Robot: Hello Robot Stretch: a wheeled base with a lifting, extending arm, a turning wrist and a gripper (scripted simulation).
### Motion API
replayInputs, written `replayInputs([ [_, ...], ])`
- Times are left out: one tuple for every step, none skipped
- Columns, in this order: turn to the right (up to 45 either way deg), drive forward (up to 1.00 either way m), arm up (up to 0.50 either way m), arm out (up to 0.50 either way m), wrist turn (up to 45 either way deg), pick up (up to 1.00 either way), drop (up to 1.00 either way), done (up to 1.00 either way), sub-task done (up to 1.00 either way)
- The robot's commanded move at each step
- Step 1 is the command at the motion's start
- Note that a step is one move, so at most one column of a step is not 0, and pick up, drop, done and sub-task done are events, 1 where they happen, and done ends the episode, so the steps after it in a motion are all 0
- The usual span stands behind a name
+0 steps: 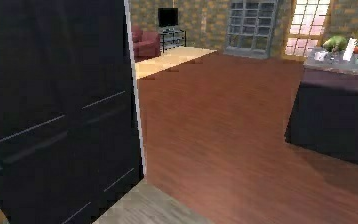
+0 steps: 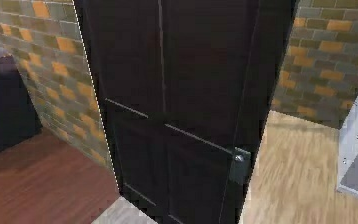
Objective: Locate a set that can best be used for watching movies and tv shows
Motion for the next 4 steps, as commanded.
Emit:
replayInputs([
  [3.0, 0.00, 0.00, 0.00, 0.0, 0.00, 0.00, 0.00, 0.00],
  [0.0, 1.00, 0.00, 0.00, 0.0, 0.00, 0.00, 0.00, 0.00],
  [0.0, 0.80, 0.00, 0.00, 0.0, 0.00, 0.00, 0.00, 0.00],
  [-6.0, 0.00, 0.00, 0.00, 0.0, 0.00, 0.00, 0.00, 0.00],
])
